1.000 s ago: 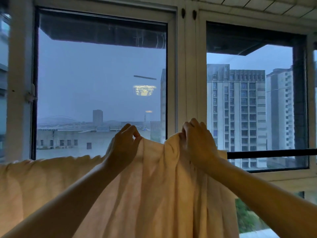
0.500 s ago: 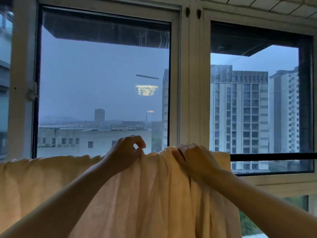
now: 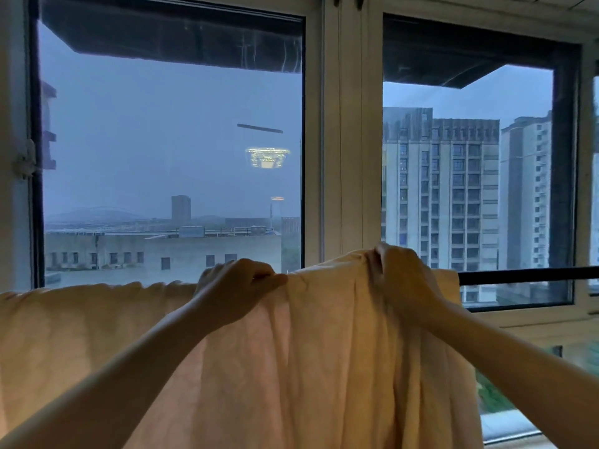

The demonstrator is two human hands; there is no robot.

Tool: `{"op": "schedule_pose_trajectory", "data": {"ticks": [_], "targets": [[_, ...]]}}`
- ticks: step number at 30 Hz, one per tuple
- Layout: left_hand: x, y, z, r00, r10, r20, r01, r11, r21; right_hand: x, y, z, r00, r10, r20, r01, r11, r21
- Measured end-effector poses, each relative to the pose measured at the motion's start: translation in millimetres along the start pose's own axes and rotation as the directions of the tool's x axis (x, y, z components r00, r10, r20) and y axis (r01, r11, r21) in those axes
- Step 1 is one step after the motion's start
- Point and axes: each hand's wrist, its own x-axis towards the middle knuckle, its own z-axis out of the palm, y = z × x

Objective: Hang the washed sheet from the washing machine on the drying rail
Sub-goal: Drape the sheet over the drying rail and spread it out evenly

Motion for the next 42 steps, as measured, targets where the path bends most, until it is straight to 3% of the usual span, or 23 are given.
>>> {"op": "schedule_pose_trajectory", "data": {"ticks": [6, 9, 11, 13, 17, 21, 27, 33, 39, 42], "targets": [[12, 13, 5, 0.982, -0.16, -0.105, 0.157, 0.987, -0.036, 5, 24, -9, 0.999, -0.05, -0.008, 0.05, 0.999, 0.019], [17, 25, -2, 0.913, -0.287, -0.291, 0.31, 0.95, 0.037, 17, 40, -17, 0.998, -0.036, -0.054, 0.038, 0.999, 0.027], [18, 36, -1, 0.891, -0.33, -0.312, 0.355, 0.934, 0.026, 18, 50, -19, 0.998, -0.06, 0.009, 0.06, 0.998, 0.016], [17, 49, 10, 0.916, -0.308, -0.256, 0.315, 0.949, -0.014, 12, 59, -17, 0.985, -0.145, 0.095, 0.144, 0.989, 0.022], [10, 85, 38, 0.989, -0.122, -0.084, 0.113, 0.987, -0.111, 8, 74, -18, 0.969, -0.221, 0.106, 0.214, 0.974, 0.07], [12, 100, 40, 0.994, -0.104, 0.014, 0.105, 0.965, -0.24, 7, 78, -18, 0.964, -0.24, 0.112, 0.235, 0.971, 0.054], [12, 99, 39, 0.982, -0.171, -0.081, 0.152, 0.968, -0.202, 6, 72, -15, 0.946, -0.266, 0.185, 0.253, 0.963, 0.092], [20, 103, 38, 0.935, -0.287, -0.211, 0.262, 0.955, -0.14, 12, 87, -27, 0.972, -0.208, 0.109, 0.197, 0.975, 0.105], [29, 101, 37, 0.918, -0.338, -0.206, 0.312, 0.938, -0.149, 19, 109, -42, 0.977, -0.197, 0.081, 0.193, 0.98, 0.045], [29, 105, 44, 0.909, -0.337, -0.244, 0.317, 0.941, -0.12, 18, 106, -38, 0.971, -0.184, 0.15, 0.173, 0.981, 0.087]]}}
